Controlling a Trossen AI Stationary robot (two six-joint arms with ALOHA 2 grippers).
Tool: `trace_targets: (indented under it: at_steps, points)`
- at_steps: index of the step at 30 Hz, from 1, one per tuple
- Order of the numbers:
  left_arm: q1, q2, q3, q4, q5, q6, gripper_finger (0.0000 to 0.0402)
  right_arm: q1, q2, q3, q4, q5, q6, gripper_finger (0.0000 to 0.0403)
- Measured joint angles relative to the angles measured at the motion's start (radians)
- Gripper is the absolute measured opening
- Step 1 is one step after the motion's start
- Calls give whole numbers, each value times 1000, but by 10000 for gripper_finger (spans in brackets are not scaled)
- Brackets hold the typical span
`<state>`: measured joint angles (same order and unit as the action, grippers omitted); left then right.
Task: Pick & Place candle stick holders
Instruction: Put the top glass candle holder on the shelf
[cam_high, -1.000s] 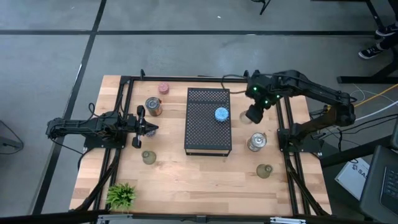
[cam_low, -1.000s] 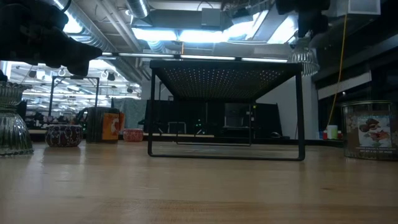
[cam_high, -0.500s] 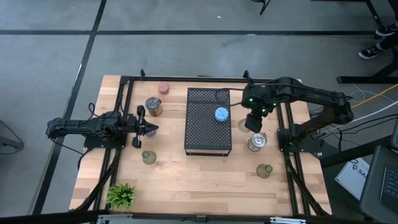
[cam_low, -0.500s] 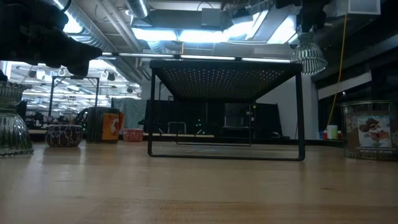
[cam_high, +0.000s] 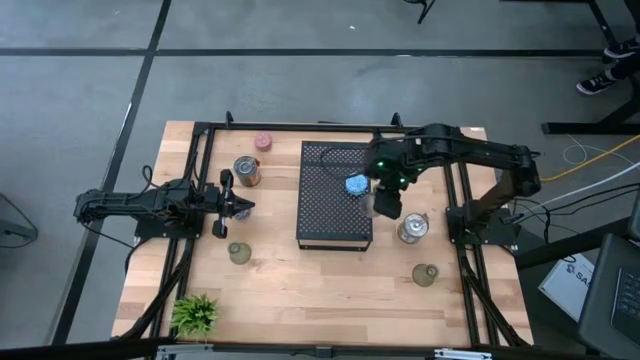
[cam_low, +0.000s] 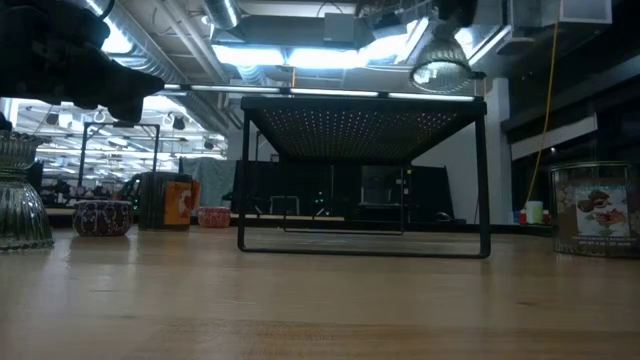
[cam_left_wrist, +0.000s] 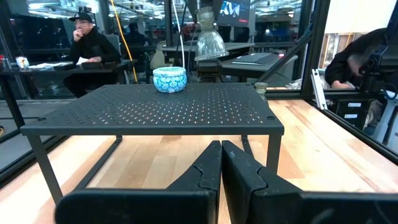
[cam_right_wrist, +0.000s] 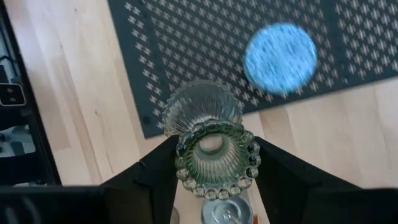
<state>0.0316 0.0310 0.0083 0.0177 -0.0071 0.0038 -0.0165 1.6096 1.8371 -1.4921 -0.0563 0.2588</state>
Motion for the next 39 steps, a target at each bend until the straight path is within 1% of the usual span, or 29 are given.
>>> trace_targets:
  at_steps: [10,15,22,25,30,39]
  points:
    - [0,0,0,0,0,0,6,19,135,171,0,0,-45,188]
    - [0,0,0,0,0,0,6,19,186,234,0,0,-63,188]
    - [0,0,0,0,0,0,6,23,217,239,8,1,-68,188]
    - [0,0,0,0,0,0,6,34,226,240,11,4,-95,188]
    - [0,0,0,0,0,0,6,56,225,240,33,3,-131,188]
    - [0,0,0,0,0,0,6,92,225,240,52,3,-134,188]
